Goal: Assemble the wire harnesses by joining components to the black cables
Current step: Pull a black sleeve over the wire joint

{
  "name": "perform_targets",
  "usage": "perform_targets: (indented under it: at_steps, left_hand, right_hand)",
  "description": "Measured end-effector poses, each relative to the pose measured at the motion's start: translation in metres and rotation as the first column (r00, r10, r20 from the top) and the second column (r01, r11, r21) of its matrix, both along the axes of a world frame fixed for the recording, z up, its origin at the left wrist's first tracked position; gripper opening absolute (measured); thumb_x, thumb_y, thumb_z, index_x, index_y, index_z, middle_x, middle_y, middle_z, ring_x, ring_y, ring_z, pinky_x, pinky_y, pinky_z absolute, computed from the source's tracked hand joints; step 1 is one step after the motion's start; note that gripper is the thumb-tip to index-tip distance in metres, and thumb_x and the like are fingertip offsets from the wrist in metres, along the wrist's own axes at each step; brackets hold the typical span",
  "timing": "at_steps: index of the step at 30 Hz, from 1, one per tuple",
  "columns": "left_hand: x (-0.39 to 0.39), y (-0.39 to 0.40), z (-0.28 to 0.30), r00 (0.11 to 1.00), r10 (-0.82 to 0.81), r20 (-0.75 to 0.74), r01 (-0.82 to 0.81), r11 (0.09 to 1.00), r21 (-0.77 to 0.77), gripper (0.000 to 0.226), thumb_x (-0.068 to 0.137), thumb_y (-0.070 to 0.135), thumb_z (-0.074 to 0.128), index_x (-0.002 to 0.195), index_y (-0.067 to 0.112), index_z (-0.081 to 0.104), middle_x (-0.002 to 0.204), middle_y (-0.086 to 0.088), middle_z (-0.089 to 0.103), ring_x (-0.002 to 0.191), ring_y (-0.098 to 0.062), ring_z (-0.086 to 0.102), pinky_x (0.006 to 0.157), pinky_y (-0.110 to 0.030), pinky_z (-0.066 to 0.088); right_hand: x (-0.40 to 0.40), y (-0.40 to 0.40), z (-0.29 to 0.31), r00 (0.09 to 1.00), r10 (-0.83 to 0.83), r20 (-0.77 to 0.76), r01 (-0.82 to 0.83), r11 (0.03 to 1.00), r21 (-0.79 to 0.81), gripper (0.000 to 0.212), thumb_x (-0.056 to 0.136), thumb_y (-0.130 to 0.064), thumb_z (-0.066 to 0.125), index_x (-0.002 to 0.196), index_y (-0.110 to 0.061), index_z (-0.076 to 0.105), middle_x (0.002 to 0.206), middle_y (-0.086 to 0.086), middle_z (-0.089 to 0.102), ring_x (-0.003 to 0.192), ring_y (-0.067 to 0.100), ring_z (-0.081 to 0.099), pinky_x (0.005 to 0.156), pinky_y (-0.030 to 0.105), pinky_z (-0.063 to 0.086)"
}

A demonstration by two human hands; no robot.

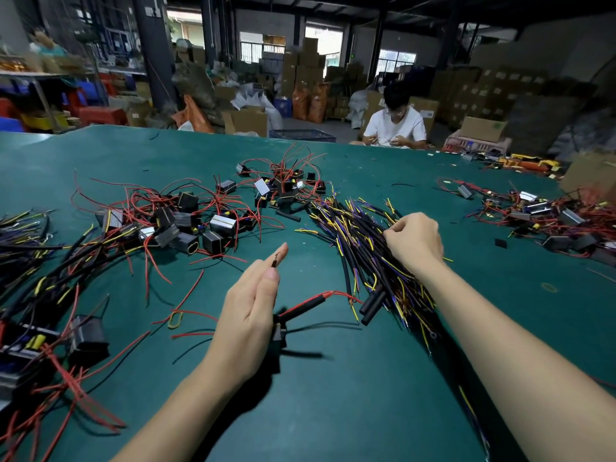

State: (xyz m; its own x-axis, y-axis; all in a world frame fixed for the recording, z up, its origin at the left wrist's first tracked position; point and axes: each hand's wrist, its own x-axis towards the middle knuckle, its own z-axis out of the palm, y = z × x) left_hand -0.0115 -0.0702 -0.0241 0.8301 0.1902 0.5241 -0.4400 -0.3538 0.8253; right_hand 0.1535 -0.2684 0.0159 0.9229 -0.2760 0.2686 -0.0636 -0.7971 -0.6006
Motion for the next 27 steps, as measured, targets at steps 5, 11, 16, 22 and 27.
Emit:
perform_targets:
  at_steps: [5, 11, 16, 22, 27]
  left_hand:
    - [-0.004, 0.0, 0.002, 1.0, -0.009, 0.017, 0.01, 0.999, -0.044, 0.029, 0.09, 0.029, 0.049, 0.117, 0.028, 0.06, 0.07, 0.02, 0.052, 0.066, 0.001, 0.047, 0.066, -0.01, 0.037]
    - [-0.003, -0.004, 0.002, 0.999, 0.024, -0.024, -0.027, 0.991, -0.13, 0.01, 0.089, 0.011, 0.062, 0.085, 0.02, 0.062, 0.069, 0.013, 0.059, 0.065, -0.009, 0.053, 0.067, -0.022, 0.045]
    - [-0.005, -0.006, 0.006, 0.998, -0.035, -0.061, 0.025, 0.985, -0.168, 0.011, 0.092, 0.013, 0.058, 0.091, 0.016, 0.069, 0.06, 0.013, 0.052, 0.058, -0.005, 0.046, 0.058, -0.017, 0.038]
    - [-0.008, -0.008, 0.01, 0.994, -0.098, -0.041, 0.088, 0.977, -0.193, 0.023, 0.089, 0.031, 0.056, 0.09, 0.013, 0.07, 0.055, 0.015, 0.045, 0.054, -0.003, 0.036, 0.052, -0.016, 0.031]
    - [-0.007, -0.009, 0.011, 0.991, -0.127, -0.03, 0.12, 0.975, -0.189, 0.017, 0.09, 0.024, 0.057, 0.087, 0.013, 0.07, 0.056, 0.016, 0.051, 0.054, 0.001, 0.042, 0.054, -0.011, 0.033]
  right_hand:
    - [-0.025, -0.004, 0.006, 0.991, 0.106, 0.087, -0.136, 0.809, 0.572, 0.022, 0.086, -0.016, 0.065, 0.066, -0.008, 0.069, 0.056, 0.002, 0.062, 0.056, 0.011, 0.045, 0.056, 0.022, 0.036]
    - [-0.073, 0.006, 0.013, 0.846, 0.527, 0.08, -0.182, 0.145, 0.973, 0.013, 0.094, -0.007, 0.052, 0.087, -0.003, 0.062, 0.069, 0.007, 0.066, 0.044, 0.005, 0.046, 0.037, 0.012, 0.032]
    - [-0.107, 0.017, 0.015, 0.746, 0.64, 0.184, -0.222, -0.022, 0.975, 0.013, 0.092, -0.005, 0.05, 0.086, -0.003, 0.062, 0.076, 0.008, 0.07, 0.059, 0.012, 0.064, 0.05, 0.013, 0.048]
    - [-0.119, 0.027, 0.015, 0.695, 0.675, 0.247, -0.321, -0.015, 0.947, 0.018, 0.076, -0.01, 0.058, 0.092, -0.003, 0.064, 0.078, 0.007, 0.07, 0.065, 0.013, 0.067, 0.059, 0.015, 0.053]
    - [-0.12, 0.03, 0.009, 0.706, 0.664, 0.248, -0.348, 0.019, 0.937, 0.018, 0.078, -0.01, 0.059, 0.094, -0.003, 0.066, 0.082, 0.007, 0.071, 0.069, 0.012, 0.068, 0.061, 0.015, 0.053]
